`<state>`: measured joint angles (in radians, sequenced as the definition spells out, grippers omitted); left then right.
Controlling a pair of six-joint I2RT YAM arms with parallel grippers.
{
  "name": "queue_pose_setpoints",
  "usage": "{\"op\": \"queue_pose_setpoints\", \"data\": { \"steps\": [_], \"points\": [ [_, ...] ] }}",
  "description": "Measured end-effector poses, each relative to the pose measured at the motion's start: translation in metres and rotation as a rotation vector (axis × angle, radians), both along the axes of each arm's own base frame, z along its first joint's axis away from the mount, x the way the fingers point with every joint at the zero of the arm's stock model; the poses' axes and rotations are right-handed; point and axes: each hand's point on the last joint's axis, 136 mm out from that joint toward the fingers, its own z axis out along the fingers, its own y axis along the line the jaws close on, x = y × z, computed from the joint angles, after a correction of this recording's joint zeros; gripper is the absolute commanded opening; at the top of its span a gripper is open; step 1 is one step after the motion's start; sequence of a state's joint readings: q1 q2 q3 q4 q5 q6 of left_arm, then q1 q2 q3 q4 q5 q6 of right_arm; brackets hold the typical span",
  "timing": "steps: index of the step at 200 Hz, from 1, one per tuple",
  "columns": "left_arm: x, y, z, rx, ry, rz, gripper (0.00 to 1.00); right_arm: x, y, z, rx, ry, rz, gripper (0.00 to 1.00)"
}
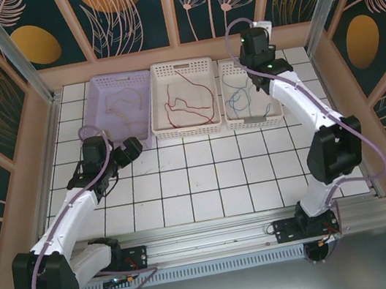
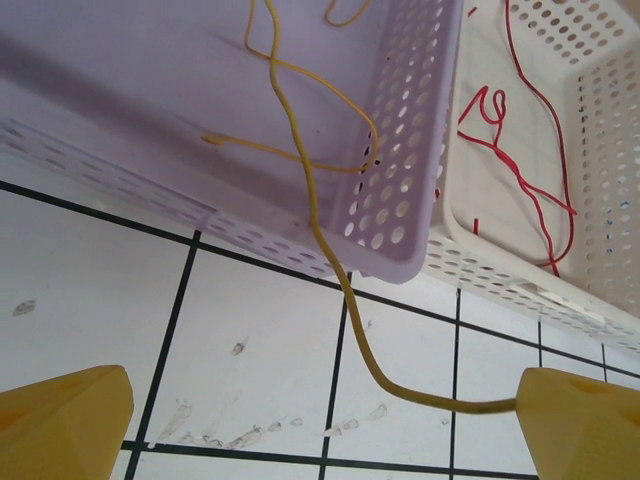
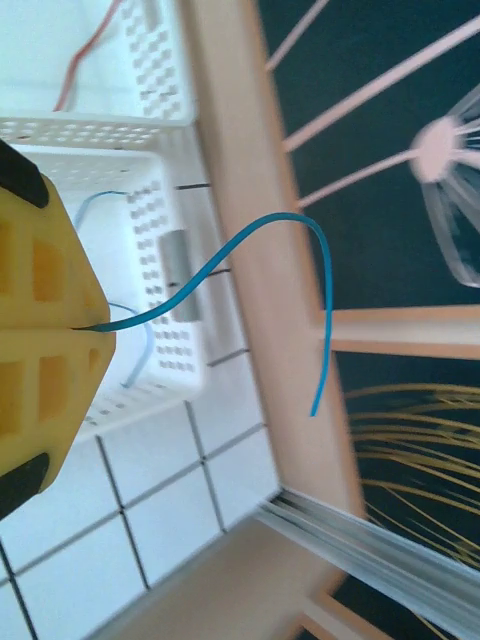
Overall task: Untangle the cables
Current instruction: Place the cable in the container.
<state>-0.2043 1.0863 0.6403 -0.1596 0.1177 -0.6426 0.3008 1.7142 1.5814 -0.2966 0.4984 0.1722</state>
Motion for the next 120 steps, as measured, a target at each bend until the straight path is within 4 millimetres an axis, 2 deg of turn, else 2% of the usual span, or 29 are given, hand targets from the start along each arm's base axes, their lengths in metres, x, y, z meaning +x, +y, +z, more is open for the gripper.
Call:
{"op": "queue_pose_setpoints", "data": {
  "steps": [22,42,77,99,120],
  "points": [
    [0.001,0.002,-0.004,0.006,0.011,0.015,0.97,-0.004,0.004,-0.049,0.016,0.112,0.016,0.26],
    [0.004,0.002,-0.006,0.004,0.021,0.019,0.97,-0.011,0.006,-0.073,0.045,0.17,0.028,0.41],
    [0.011,-0.006,0.008,-0.026,-0.012,0.012,0.98,-0.014,0.014,-0.083,0.101,0.174,0.072,0.57],
    [0.014,-0.015,0.028,-0.079,-0.074,-0.015,0.98,-0.023,0.021,-0.086,0.135,0.166,0.122,0.65],
    [0.014,-0.023,0.053,-0.125,-0.155,-0.049,0.98,-0.031,0.03,-0.075,0.171,0.13,0.182,0.71]
  ]
}}
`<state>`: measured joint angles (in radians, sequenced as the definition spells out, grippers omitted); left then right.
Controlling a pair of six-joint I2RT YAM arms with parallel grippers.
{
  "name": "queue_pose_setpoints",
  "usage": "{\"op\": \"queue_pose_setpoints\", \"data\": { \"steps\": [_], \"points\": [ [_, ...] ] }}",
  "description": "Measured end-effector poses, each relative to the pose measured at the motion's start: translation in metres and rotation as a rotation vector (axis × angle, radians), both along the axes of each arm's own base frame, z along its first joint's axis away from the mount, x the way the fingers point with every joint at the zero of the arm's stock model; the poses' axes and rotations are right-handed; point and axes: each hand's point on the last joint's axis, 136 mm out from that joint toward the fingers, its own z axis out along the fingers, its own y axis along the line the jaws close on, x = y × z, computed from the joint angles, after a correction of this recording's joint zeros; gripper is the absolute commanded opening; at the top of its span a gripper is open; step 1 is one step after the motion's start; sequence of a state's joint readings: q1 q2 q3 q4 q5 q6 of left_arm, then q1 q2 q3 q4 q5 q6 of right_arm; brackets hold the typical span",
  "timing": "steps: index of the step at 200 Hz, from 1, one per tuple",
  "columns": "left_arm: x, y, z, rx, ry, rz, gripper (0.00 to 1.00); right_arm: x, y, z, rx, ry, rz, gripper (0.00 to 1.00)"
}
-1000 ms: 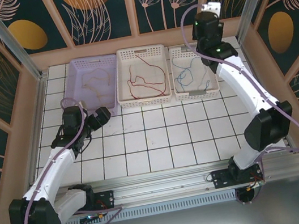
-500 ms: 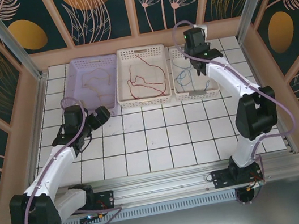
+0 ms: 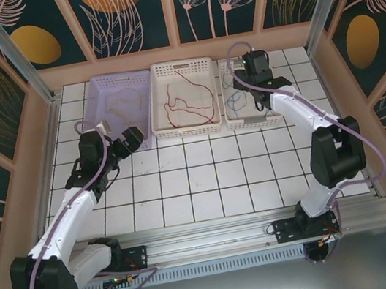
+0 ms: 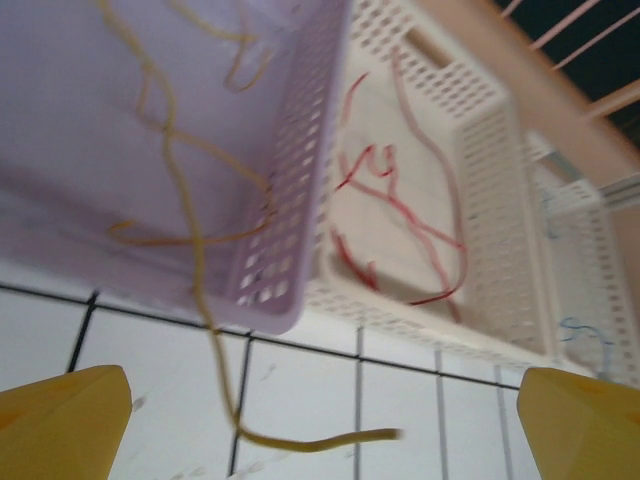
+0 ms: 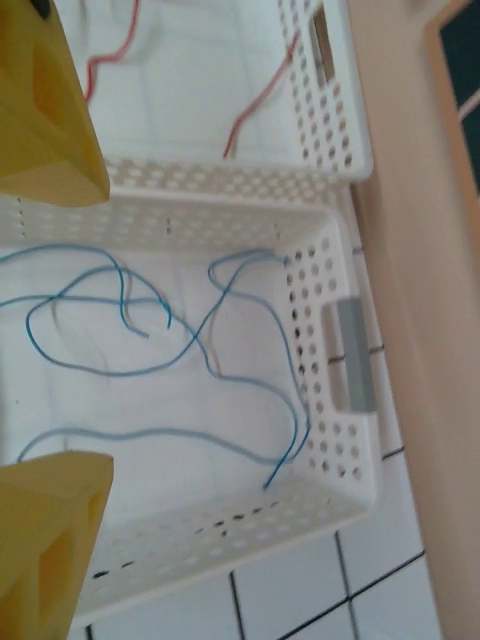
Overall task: Untangle the cables
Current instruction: Place the cable in the container, then move the cable to the container.
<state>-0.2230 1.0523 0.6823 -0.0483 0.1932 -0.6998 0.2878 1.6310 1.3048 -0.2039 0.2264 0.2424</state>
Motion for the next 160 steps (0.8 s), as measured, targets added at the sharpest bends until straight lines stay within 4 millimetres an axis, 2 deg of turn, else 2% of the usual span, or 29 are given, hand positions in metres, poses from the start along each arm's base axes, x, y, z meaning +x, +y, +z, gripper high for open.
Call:
{"op": "queue_pose_setpoints", "data": {
  "steps": [11,14,20,27,44,74,117,137,160],
  "points": [
    [0.0,-0.003,0.007,-0.014,-0.02,-0.015,0.97,-0.004,0.004,0.011,0.024,-0.031,0.026,0.76],
    [0.0,-0.004,0.008,-0.016,-0.023,-0.02,0.97,-0.005,0.005,0.014,0.031,-0.043,0.029,0.84],
    [0.0,-0.006,0.009,-0.019,-0.025,-0.03,0.96,-0.007,0.006,0.022,0.046,-0.066,0.038,0.93],
    [-0.001,-0.008,0.008,-0.015,-0.024,-0.04,0.96,-0.01,0.006,0.03,0.056,-0.092,0.047,0.99],
    [-0.003,-0.01,0.004,0.006,-0.016,-0.059,0.92,-0.021,0.007,0.049,0.076,-0.146,0.068,0.99],
    [-0.006,-0.012,-0.017,0.06,0.043,-0.082,0.87,-0.041,0.005,0.078,0.113,-0.228,0.089,0.99],
    [-0.002,-0.013,-0.041,0.138,0.116,-0.088,0.75,-0.067,0.018,0.095,0.146,-0.278,0.141,0.99],
    [0.002,-0.02,-0.045,0.178,0.128,-0.103,0.62,-0.079,0.024,0.098,0.153,-0.29,0.164,0.99],
    [0.008,-0.023,-0.047,0.206,0.133,-0.097,0.31,-0.088,0.023,0.106,0.159,-0.313,0.169,0.99]
  ]
}}
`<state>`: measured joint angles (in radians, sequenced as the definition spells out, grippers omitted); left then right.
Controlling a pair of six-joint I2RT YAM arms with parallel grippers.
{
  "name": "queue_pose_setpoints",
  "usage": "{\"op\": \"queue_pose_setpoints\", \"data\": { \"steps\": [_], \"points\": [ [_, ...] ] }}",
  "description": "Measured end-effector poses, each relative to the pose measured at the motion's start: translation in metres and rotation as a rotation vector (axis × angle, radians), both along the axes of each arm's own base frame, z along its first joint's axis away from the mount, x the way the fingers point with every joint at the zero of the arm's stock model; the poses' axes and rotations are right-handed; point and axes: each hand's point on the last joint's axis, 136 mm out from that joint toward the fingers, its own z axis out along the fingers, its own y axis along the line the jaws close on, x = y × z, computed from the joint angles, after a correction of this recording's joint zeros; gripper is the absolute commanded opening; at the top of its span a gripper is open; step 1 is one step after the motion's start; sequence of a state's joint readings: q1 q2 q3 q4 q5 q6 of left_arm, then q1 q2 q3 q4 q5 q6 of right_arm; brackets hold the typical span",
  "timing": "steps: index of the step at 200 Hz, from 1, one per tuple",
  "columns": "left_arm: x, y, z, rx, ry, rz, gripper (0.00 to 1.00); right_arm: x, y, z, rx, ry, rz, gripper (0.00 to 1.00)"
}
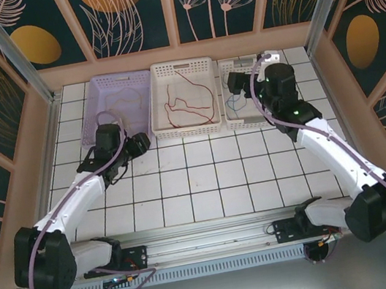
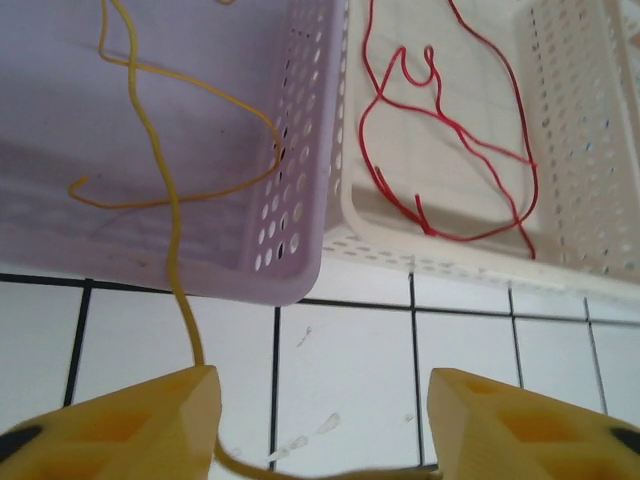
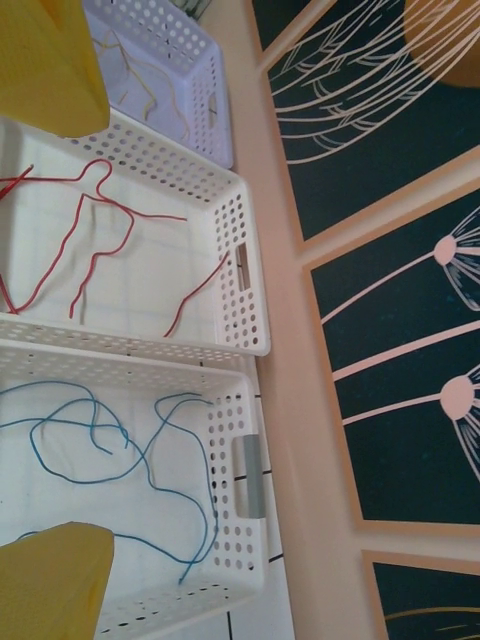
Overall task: Untangle the cables
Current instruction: Move the cable to the container.
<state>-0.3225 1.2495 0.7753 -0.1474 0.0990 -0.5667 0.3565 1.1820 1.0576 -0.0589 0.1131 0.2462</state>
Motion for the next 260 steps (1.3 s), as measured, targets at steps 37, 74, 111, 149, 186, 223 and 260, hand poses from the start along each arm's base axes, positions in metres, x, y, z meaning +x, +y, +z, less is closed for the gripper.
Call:
{"op": "queue_pose_setpoints", "data": {
  "steps": [37,74,111,149,186,223,260],
  "points": [
    [0.008,0.006,-0.006,0.056,0.013,0.021,0.0,-0.01,-0.007,0.003,0.002,-0.017,-0.017,0.99],
    [0.018,0.01,-0.007,0.088,0.03,0.054,0.0,-0.016,-0.01,0.006,0.009,-0.027,-0.021,0.99],
    [0.048,0.006,0.021,0.107,-0.004,0.075,0.0,-0.021,-0.01,0.012,0.036,-0.034,-0.02,0.99],
    [0.092,0.0,0.039,0.108,-0.023,0.086,0.0,-0.026,-0.006,0.014,0.067,-0.027,0.003,0.99],
    [0.122,0.013,0.017,0.084,0.044,0.107,0.0,-0.031,-0.003,0.014,0.076,-0.016,0.029,0.99],
    [0.137,0.033,-0.021,0.061,0.136,0.139,0.0,-0.036,-0.001,0.016,0.084,-0.016,0.049,0.98],
    [0.14,0.034,-0.049,0.058,0.198,0.139,0.0,-0.037,0.003,0.016,0.087,-0.013,0.065,0.98]
  ]
}}
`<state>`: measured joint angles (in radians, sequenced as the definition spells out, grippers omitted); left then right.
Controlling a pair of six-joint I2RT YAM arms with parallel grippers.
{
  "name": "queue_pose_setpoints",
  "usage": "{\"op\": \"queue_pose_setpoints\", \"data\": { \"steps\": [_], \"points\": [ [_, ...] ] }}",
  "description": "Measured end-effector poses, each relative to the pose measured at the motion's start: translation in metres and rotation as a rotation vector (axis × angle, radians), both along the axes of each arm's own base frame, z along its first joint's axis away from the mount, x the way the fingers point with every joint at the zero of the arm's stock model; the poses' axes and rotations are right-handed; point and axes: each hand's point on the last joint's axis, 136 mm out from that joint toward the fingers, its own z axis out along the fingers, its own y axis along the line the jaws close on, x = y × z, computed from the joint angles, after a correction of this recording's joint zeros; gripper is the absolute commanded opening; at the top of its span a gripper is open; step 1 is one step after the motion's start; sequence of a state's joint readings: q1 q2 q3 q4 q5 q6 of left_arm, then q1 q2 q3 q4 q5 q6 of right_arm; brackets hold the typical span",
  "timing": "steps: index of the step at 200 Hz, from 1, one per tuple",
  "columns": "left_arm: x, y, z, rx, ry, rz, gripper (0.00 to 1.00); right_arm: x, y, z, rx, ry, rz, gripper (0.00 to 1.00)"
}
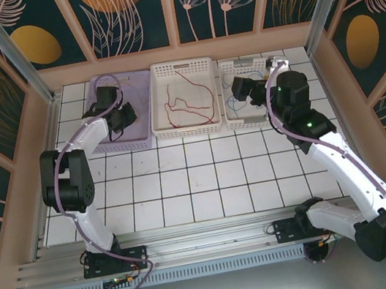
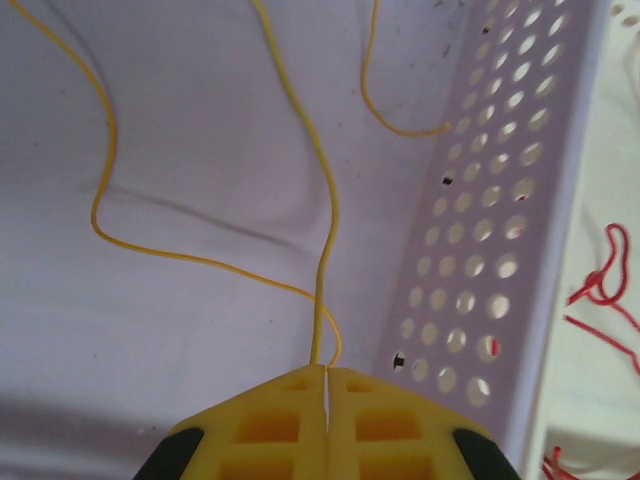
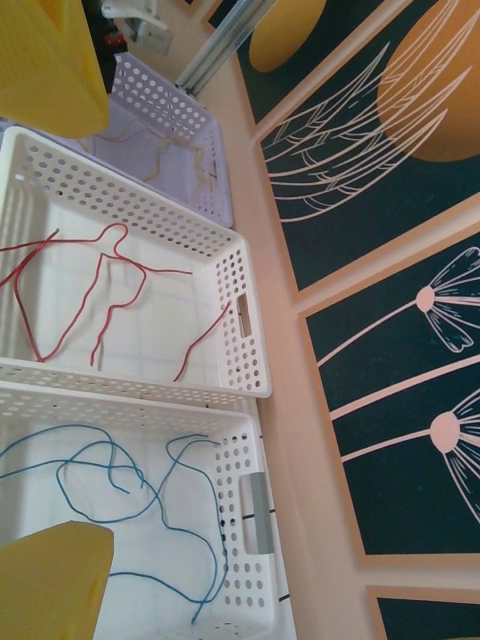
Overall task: Untangle the cables
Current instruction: Move the cable to the container, then reset both arms
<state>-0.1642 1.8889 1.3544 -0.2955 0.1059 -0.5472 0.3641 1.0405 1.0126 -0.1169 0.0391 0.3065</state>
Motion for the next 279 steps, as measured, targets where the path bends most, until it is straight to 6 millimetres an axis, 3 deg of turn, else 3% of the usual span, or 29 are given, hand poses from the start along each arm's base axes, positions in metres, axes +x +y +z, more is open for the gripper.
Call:
{"op": "queue_pose_setpoints", "data": {
  "steps": [50,100,144,158,205,220,235,279],
  "points": [
    [-0.003,-0.002,-0.028,-0.009,0.056,-0.004,0.0,-0.002,0.007,0.0,0.002,0.001,0.023,0.98],
    [-0.007,-0.002,-0.034,-0.007,0.07,-0.004,0.0,-0.004,0.01,0.0,0.002,0.003,0.034,0.99],
    [-0.006,-0.002,-0.03,-0.006,0.064,-0.007,0.5,-0.005,0.011,-0.004,0.005,0.019,0.039,0.99],
    [-0.008,-0.001,-0.025,0.003,0.066,-0.014,0.56,-0.007,0.012,-0.003,0.007,0.021,0.041,0.98],
    [-0.006,0.003,0.036,0.026,-0.037,-0.023,0.77,-0.015,0.012,0.006,0.015,0.01,0.05,0.98],
    [-0.006,0.004,0.061,0.025,-0.085,-0.026,0.91,-0.017,0.012,0.01,0.018,0.003,0.051,0.98],
    [-0.01,0.004,0.085,0.023,-0.129,-0.031,0.98,-0.018,0.013,0.011,0.018,0.004,0.055,0.99],
    [-0.034,0.013,0.158,0.021,-0.293,-0.007,0.99,-0.021,0.003,0.011,-0.009,-0.008,0.012,0.99]
  ]
}}
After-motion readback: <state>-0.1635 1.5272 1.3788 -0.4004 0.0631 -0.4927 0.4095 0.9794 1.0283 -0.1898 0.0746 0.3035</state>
